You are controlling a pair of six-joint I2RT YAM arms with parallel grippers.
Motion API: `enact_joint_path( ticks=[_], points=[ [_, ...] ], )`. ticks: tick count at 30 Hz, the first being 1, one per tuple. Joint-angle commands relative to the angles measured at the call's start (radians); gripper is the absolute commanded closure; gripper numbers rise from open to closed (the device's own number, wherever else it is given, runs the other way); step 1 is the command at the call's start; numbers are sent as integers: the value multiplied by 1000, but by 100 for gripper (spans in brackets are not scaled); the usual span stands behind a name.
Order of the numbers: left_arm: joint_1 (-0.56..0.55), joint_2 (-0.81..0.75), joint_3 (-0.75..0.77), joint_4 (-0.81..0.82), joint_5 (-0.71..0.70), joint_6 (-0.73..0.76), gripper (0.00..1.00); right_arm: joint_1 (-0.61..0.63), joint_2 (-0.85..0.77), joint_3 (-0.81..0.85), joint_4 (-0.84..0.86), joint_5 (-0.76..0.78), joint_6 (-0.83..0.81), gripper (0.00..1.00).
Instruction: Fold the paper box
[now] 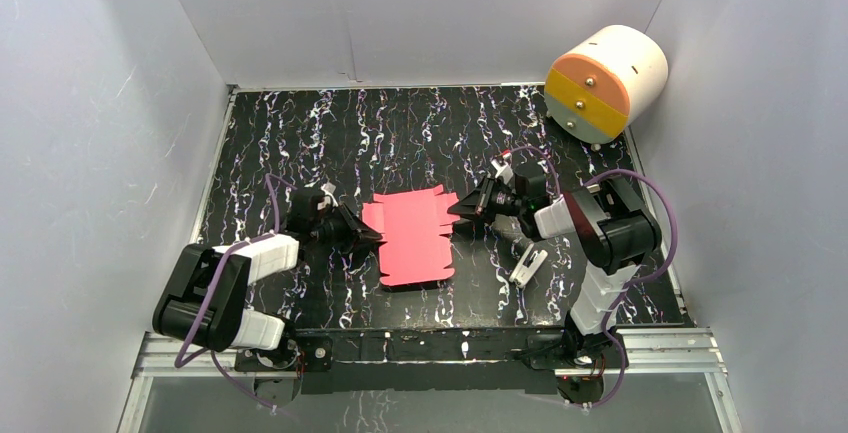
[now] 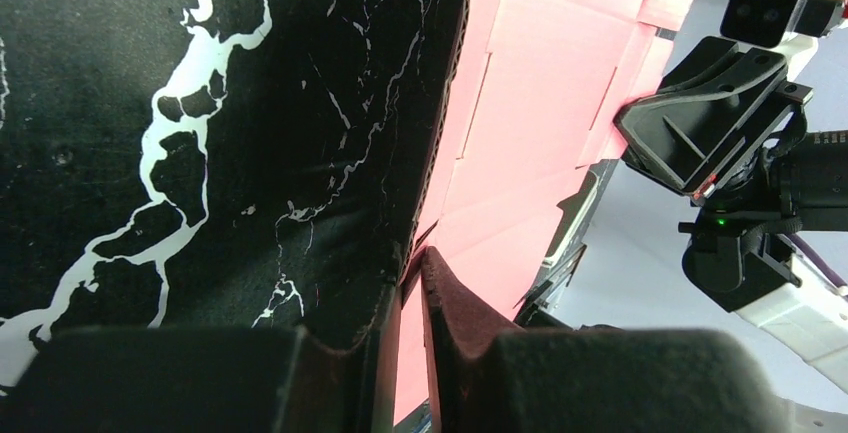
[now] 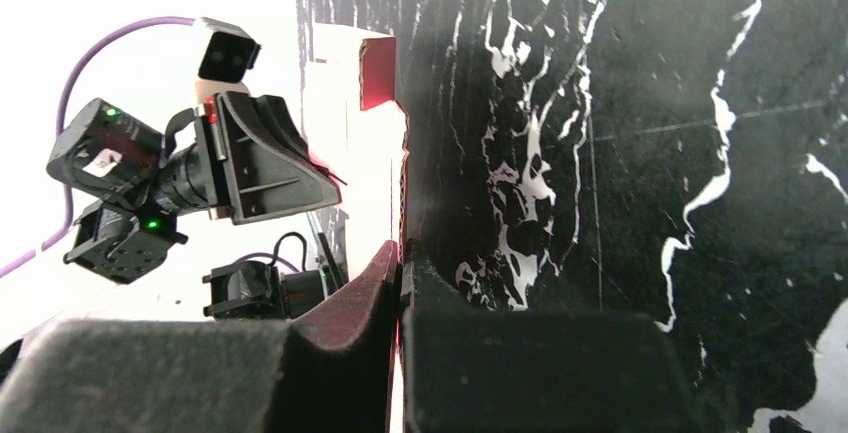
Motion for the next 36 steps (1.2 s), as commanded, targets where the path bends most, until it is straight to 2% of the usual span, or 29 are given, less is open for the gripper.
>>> enact_joint_path(
  ticks=[1, 10, 18, 28, 36],
  points=[
    [-10, -32, 54, -88, -53, 40, 91, 12, -49, 25, -93, 49, -83, 91],
    [-146, -36, 180, -298, -288, 159, 92, 43, -124, 90, -335, 202, -212, 90],
    [-252, -11, 289, -438, -481, 235, 92, 104, -152, 136, -444, 304, -278, 89],
    [-338, 89, 402, -536, -603, 292, 87, 201, -151, 200, -521, 432, -315, 88],
    [-392, 163, 481, -611, -679, 331, 85, 256, -137, 234, -543, 476, -328, 85]
  ],
)
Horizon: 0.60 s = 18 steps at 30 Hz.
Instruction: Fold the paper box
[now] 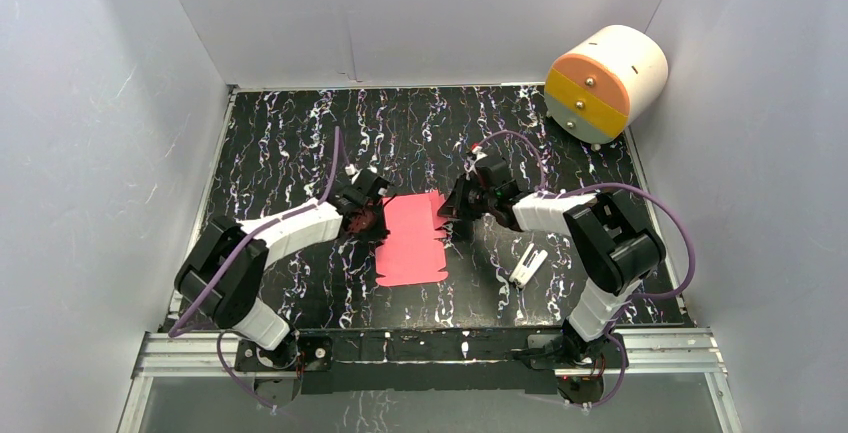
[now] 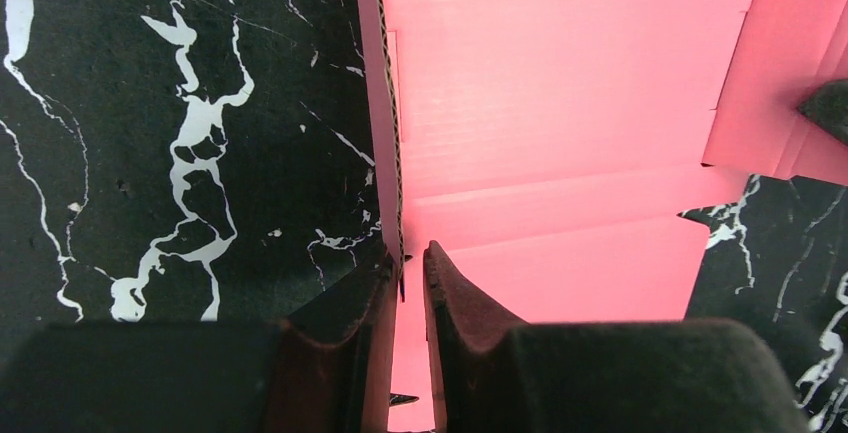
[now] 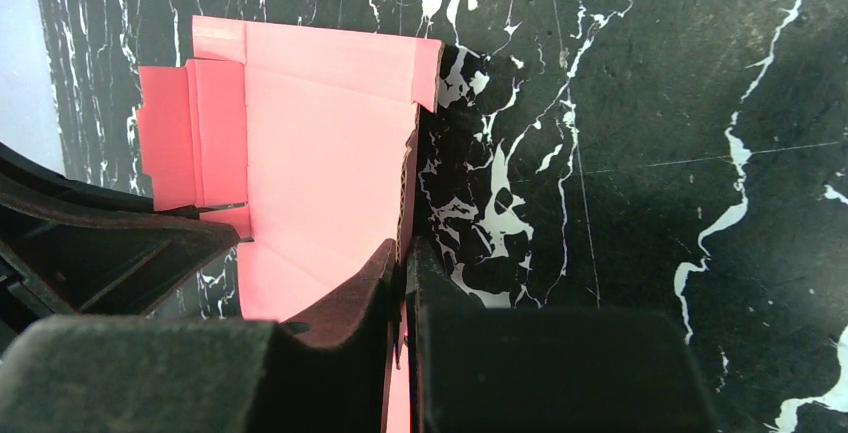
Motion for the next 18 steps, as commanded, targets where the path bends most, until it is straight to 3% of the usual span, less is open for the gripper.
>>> enact_joint_path(
  ticks=[1, 18],
  points=[
    [-38, 19, 62, -36, -61, 32, 85, 36, -23, 49, 10, 11, -16, 85],
    [-102, 90, 132, -122, -159, 49, 88, 62, -33, 77, -29, 57, -56, 81]
  ],
)
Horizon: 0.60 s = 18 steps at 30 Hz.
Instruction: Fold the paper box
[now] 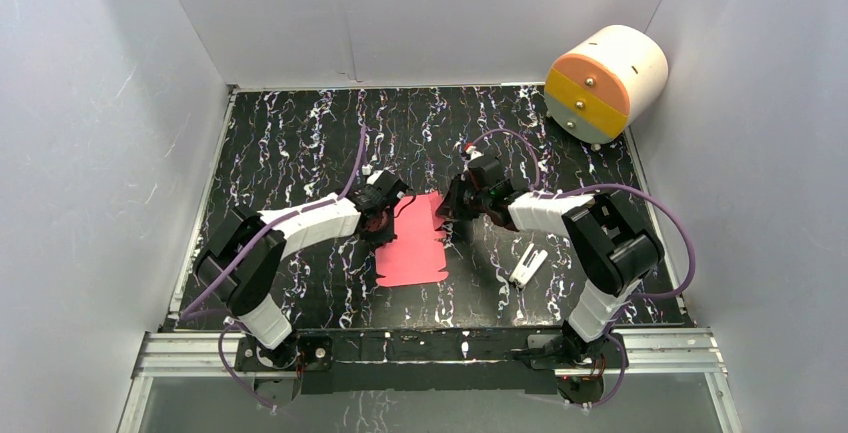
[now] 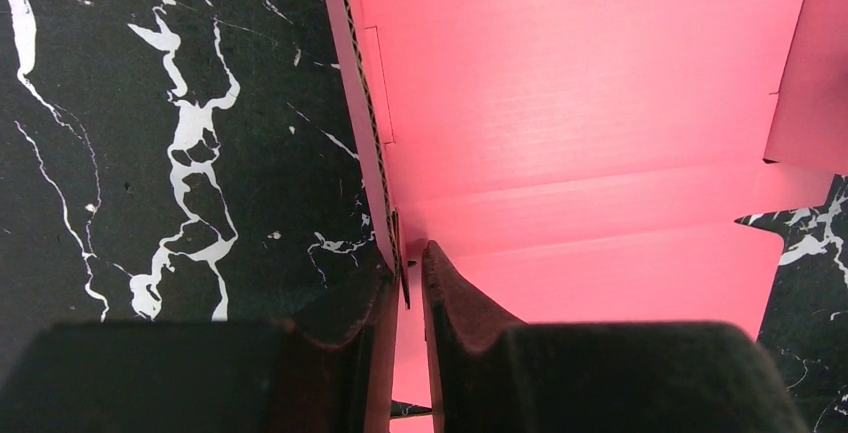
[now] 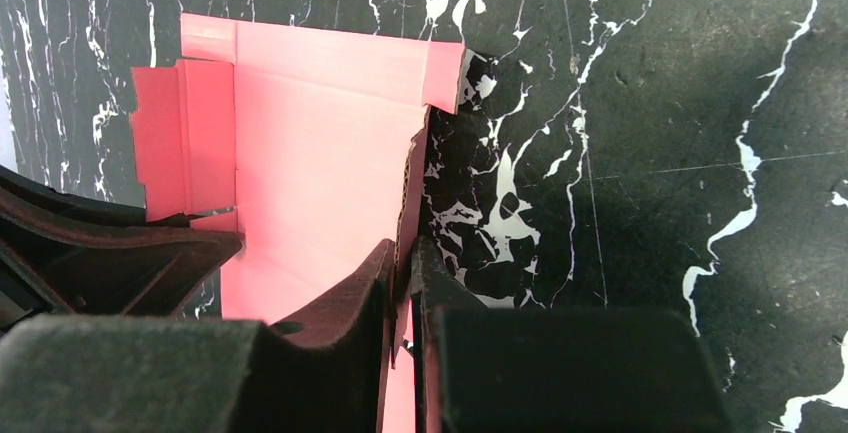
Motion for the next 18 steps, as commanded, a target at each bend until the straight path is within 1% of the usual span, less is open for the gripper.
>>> enact_joint_path(
  ticks=[1, 6, 11, 14, 15, 18],
  points=[
    [-12, -21, 22, -8, -28, -10, 88, 19, -41, 43, 23, -17, -19, 80],
    [-11, -56, -27, 24, -32, -42, 95, 17, -84, 8, 50, 0, -38, 71],
    [-9, -85, -63, 52, -34, -70, 100, 15, -125, -17, 39, 23, -54, 57],
    [0, -102, -87, 72, -32, -86, 100, 7, -164, -61, 48, 42, -54, 50],
    [5, -107, -96, 80, -26, -95, 100, 2, -176, -78, 52, 46, -50, 46],
    [31, -136, -130, 118, 12, -115, 100, -17, -210, -125, 56, 47, -34, 39]
  ],
)
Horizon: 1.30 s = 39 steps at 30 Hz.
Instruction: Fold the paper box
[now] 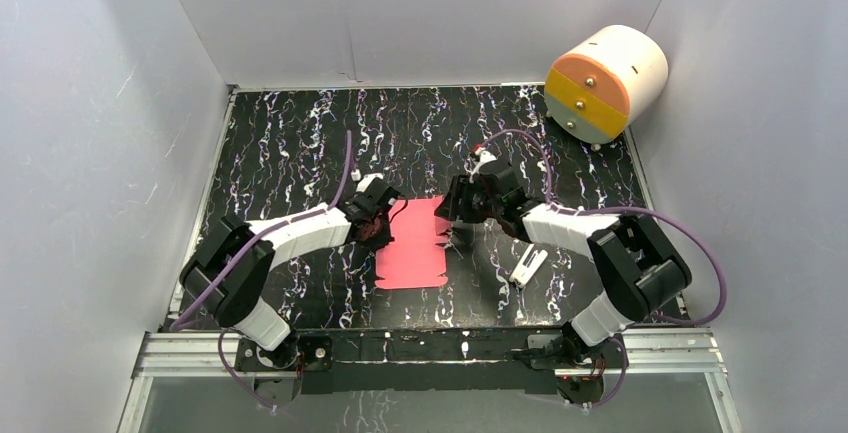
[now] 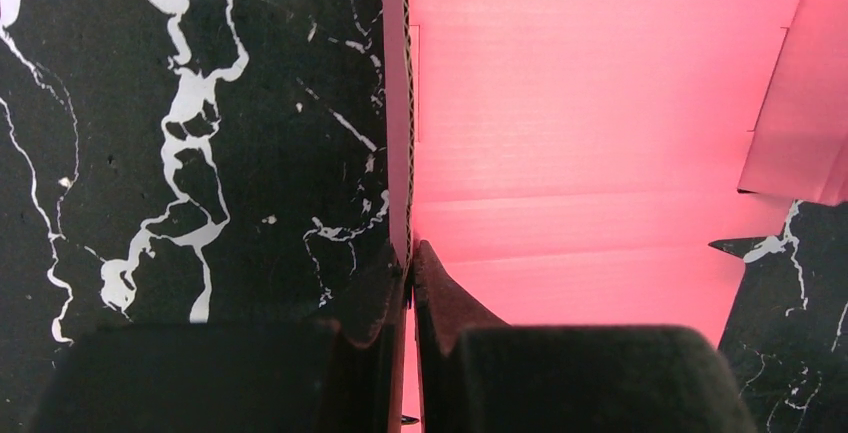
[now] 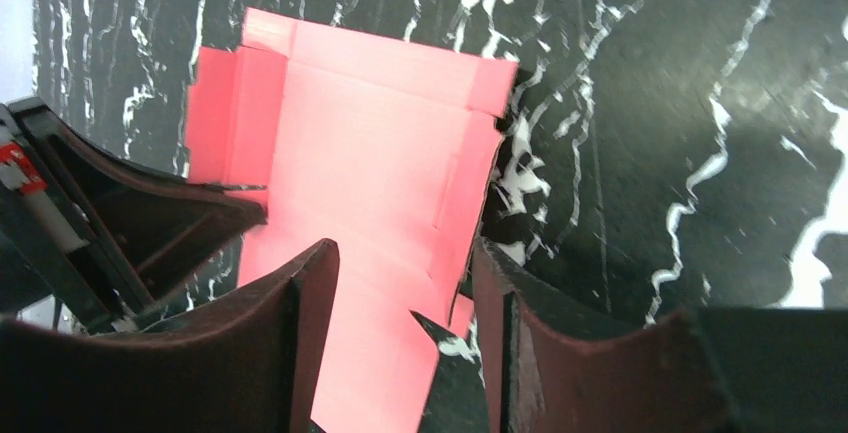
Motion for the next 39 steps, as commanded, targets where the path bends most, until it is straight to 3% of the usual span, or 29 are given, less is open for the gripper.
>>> enact_joint_path(
  ticks=[1, 5, 13, 26, 39],
  points=[
    [37, -81, -55, 48, 38, -45, 100, -31, -73, -68, 54, 14, 13, 36],
    [94, -119, -106, 109, 133, -79, 100, -58, -104, -140, 98, -48, 51, 30],
    [180, -201, -159, 177, 306, -134, 100, -94, -110, -237, 220, -154, 144, 26],
    [225, -321, -191, 203, 401, -204, 100, -99, 82, -274, 493, -277, 359, 26],
    [236, -400, -236, 271, 433, -296, 99, -100, 155, -296, 614, -302, 421, 27]
  ],
)
